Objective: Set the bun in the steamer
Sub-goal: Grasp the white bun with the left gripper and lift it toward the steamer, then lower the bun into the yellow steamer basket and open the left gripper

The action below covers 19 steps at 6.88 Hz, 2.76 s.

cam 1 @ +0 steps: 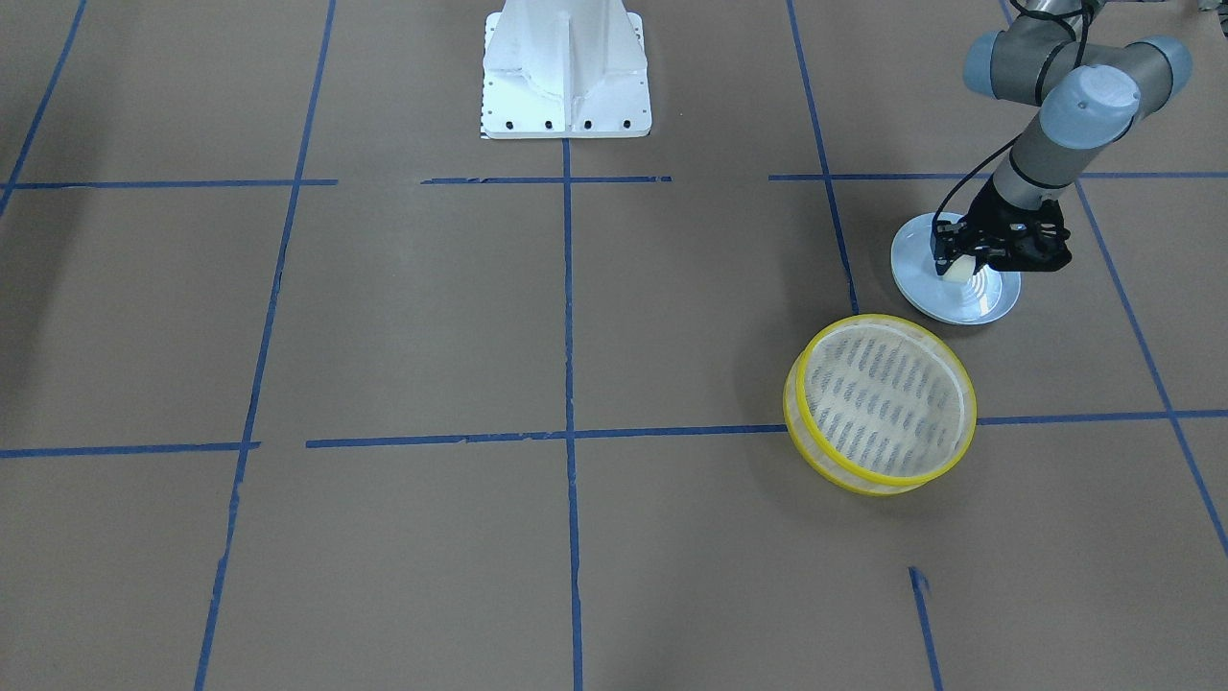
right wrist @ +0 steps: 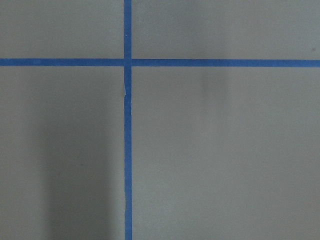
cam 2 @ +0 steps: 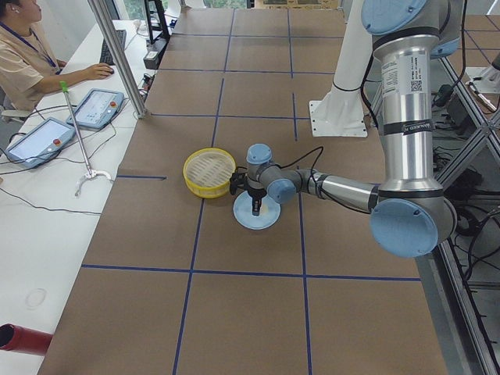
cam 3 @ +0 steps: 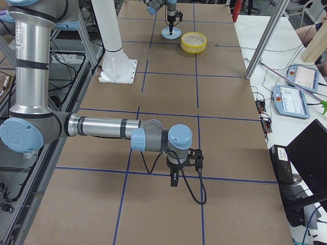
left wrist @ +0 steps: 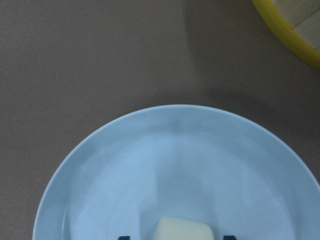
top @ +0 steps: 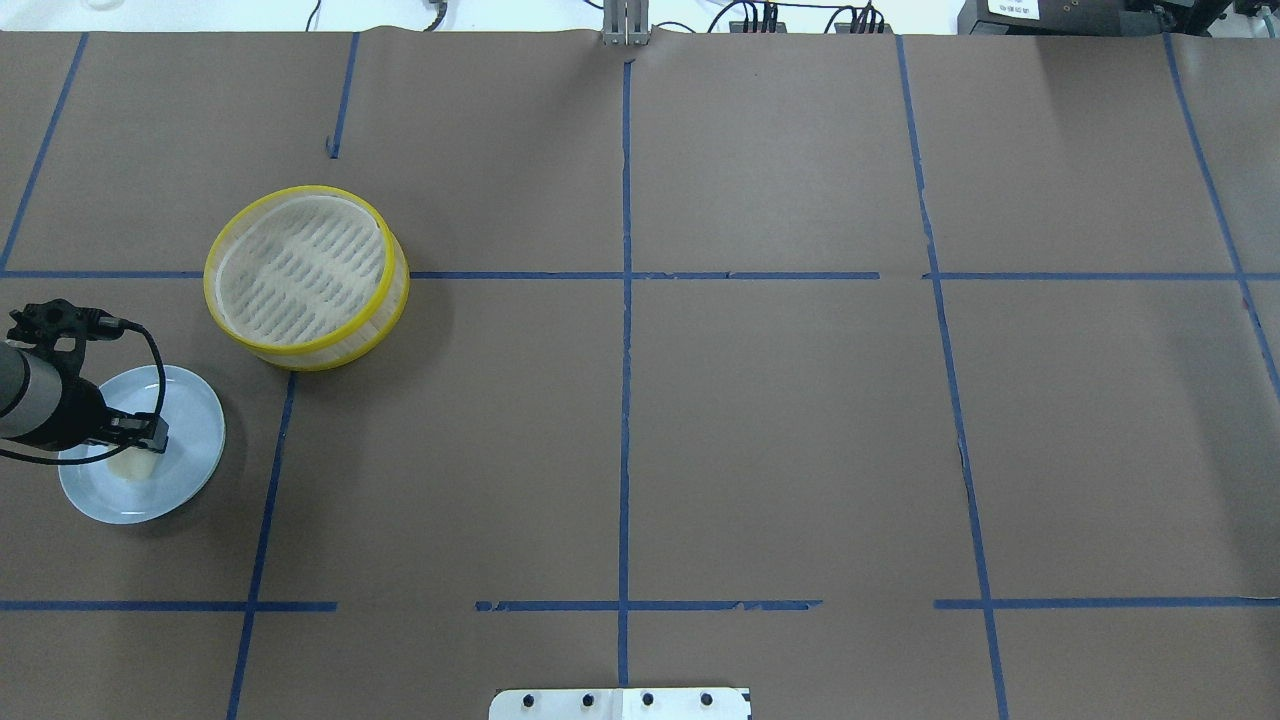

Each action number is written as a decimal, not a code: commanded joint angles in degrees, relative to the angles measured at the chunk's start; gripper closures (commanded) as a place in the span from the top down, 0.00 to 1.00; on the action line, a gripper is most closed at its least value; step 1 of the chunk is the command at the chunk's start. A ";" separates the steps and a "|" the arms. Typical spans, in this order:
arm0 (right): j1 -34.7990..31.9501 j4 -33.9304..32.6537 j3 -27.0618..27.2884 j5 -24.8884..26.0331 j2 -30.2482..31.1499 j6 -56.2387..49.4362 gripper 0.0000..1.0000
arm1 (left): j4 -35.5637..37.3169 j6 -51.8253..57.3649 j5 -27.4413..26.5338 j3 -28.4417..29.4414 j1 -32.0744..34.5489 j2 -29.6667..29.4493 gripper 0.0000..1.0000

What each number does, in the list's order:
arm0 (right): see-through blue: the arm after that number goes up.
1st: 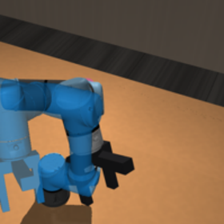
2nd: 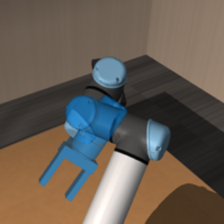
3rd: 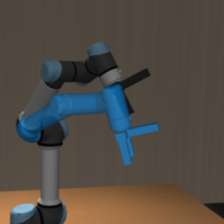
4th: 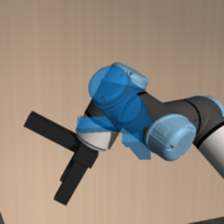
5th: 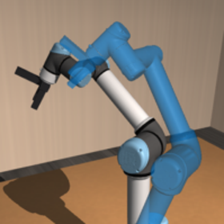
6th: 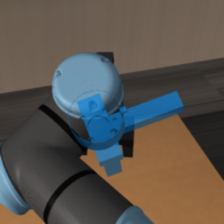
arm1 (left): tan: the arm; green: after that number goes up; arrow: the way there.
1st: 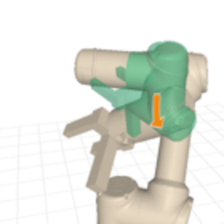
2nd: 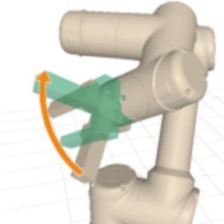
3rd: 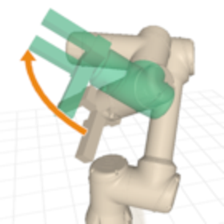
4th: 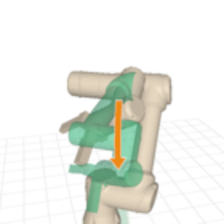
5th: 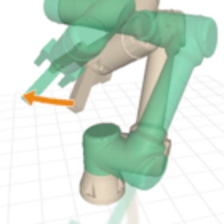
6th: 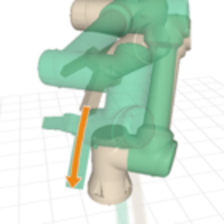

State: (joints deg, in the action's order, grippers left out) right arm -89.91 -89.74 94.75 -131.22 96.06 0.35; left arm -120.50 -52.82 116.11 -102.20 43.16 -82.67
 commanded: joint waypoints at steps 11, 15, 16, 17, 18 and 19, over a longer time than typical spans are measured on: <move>0.00 0.00 0.00 0.00 0.00 0.00 1.00 | 19.42 -4.47 0.70 12.36 7.83 -31.04 0.34; 0.00 0.00 0.00 0.00 -0.08 0.00 1.00 | 13.80 -9.32 0.52 17.56 4.57 -32.55 0.37; 0.00 0.00 0.00 0.00 0.00 0.00 1.00 | 13.89 -9.14 0.52 17.30 4.57 -32.55 0.77; 0.00 0.00 0.00 0.00 0.00 0.00 1.00 | 13.89 -8.71 0.52 16.86 5.18 -32.38 0.99; 0.00 0.00 0.00 0.00 0.00 0.00 1.00 | 14.32 -7.57 0.87 15.72 8.23 -32.46 0.99; 0.00 0.00 0.00 0.00 0.00 0.00 1.00 | 15.46 -5.12 0.88 12.32 12.18 -32.12 0.99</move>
State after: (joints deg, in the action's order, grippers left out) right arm -89.91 -89.74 94.75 -131.22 96.06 0.35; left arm -106.01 -60.13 116.87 -86.98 51.48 -115.04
